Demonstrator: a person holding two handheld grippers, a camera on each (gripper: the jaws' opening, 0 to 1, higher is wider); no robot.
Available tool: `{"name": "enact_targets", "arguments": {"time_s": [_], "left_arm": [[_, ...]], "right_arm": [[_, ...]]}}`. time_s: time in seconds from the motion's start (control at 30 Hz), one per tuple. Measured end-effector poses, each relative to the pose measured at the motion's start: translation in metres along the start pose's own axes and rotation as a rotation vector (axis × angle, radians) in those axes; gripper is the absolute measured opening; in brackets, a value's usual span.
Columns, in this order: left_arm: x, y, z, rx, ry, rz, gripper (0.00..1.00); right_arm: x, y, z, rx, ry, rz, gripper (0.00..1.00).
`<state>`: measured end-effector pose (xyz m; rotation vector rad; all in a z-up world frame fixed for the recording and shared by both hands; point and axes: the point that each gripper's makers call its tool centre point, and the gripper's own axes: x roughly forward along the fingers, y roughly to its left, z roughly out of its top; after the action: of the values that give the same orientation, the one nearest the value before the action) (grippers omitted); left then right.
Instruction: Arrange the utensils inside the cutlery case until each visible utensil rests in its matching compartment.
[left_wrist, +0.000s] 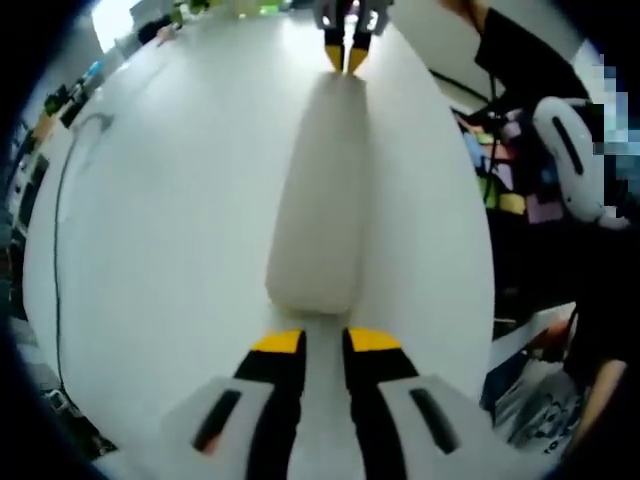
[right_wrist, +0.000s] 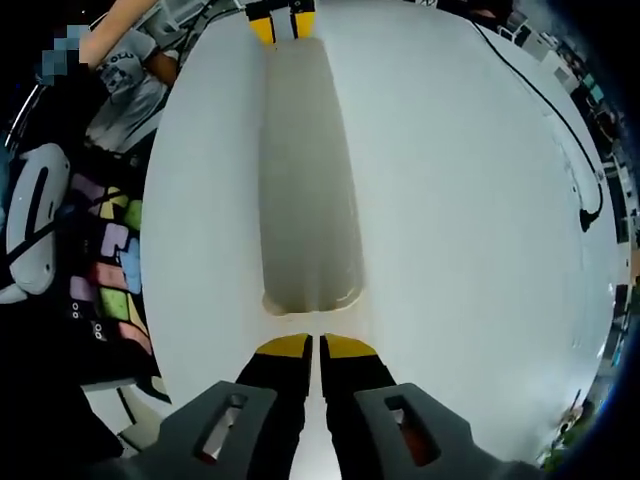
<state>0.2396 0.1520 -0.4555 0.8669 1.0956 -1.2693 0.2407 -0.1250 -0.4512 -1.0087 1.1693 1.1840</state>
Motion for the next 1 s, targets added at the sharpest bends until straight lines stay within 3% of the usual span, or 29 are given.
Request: {"name": "enact_targets", "arguments": {"time_s": [0.1,0.17,0.23,0.3,0.37,0.53,0.67,0.7,0.77,0.9,1.0], "left_arm": [[-0.016,0.005,-0.005,0.049,0.045,0.071,0.16],[-0.028,0.009,0.009,0.124,0.021,0.132,0.15],[-0.034,0.004,0.022,0.114,0.004,0.135,0.14],[-0.033,0.006,0.032,0.021,0.005,0.149,0.05],[-0.029,0.007,0.04,0.062,-0.001,0.161,0.01],[-0.016,0.001,0.049,0.112,0.024,0.125,0.01],[-0.007,0.007,0.054,0.074,0.038,0.12,0.0],[-0.005,0.007,0.054,0.041,0.049,0.116,0.0],[-0.001,0.001,0.055,0.062,0.044,0.088,0.0],[0.004,-0.001,0.049,0.081,0.078,0.08,0.0],[0.002,0.0,0.049,0.077,0.066,0.08,0.0]], "right_arm": [[-0.018,-0.005,0.005,0.017,-0.05,-0.024,0.03],[-0.024,-0.005,0.012,0.005,-0.074,-0.045,0.03],[-0.025,-0.001,0.021,-0.008,-0.095,-0.052,0.03],[-0.023,0.003,0.029,-0.029,-0.113,-0.05,0.02],[-0.019,0.006,0.037,-0.044,-0.124,-0.051,0.02],[-0.013,0.007,0.051,-0.089,-0.157,-0.076,0.02],[-0.008,0.008,0.06,-0.093,-0.173,-0.063,0.01],[-0.007,0.008,0.061,-0.092,-0.174,-0.062,0.01],[-0.003,0.009,0.063,-0.09,-0.172,-0.052,0.01],[0.002,0.007,0.064,-0.097,-0.166,-0.04,0.0],[0.003,0.006,0.063,-0.088,-0.167,-0.032,0.0]]}}
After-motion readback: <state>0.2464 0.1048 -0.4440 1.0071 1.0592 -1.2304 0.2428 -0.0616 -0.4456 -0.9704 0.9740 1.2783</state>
